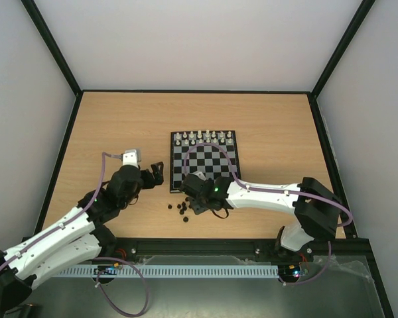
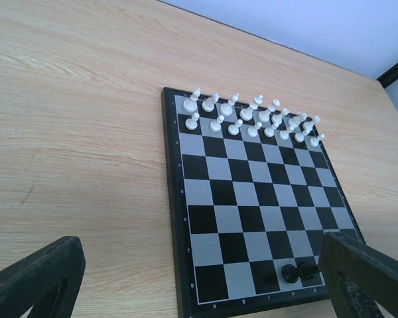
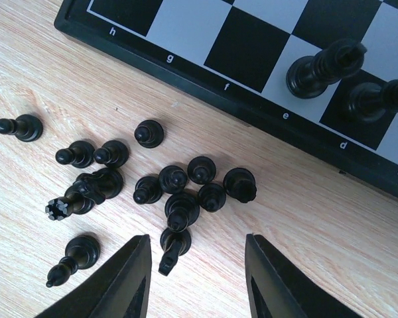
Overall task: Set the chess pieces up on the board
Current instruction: Pick up the chess piece at the center of the board.
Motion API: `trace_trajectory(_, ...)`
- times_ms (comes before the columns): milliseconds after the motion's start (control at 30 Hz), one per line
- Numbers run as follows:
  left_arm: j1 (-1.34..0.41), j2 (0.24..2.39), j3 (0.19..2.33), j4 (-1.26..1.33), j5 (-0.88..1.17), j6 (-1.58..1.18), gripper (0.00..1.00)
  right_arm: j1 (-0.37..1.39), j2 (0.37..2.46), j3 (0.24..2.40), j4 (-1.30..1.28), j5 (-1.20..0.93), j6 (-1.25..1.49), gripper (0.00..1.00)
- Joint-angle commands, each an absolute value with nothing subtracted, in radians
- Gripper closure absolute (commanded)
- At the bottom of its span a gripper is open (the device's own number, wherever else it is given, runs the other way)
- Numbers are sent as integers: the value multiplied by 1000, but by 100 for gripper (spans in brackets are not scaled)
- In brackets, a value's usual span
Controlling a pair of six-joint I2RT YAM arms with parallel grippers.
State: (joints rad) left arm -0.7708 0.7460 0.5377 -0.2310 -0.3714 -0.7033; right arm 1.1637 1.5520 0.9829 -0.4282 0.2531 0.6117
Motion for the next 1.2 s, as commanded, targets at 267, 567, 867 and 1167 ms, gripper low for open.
trace_trajectory(267, -779, 694, 533, -280, -392, -714, 1, 1185, 1601, 997, -461, 255, 661, 68)
trace_trajectory(567, -779, 699, 522, -266, -385, -722, 0, 1192, 1630, 1010, -446, 250, 653, 72)
trace_trajectory(867, -779, 702, 519, -255, -390, -723, 0, 1192, 1672, 1037, -440, 245, 640, 77)
trace_trajectory(1167, -779, 694, 514, -256, -393, -723, 1, 1192, 1706, 1069, -443, 249, 639, 86)
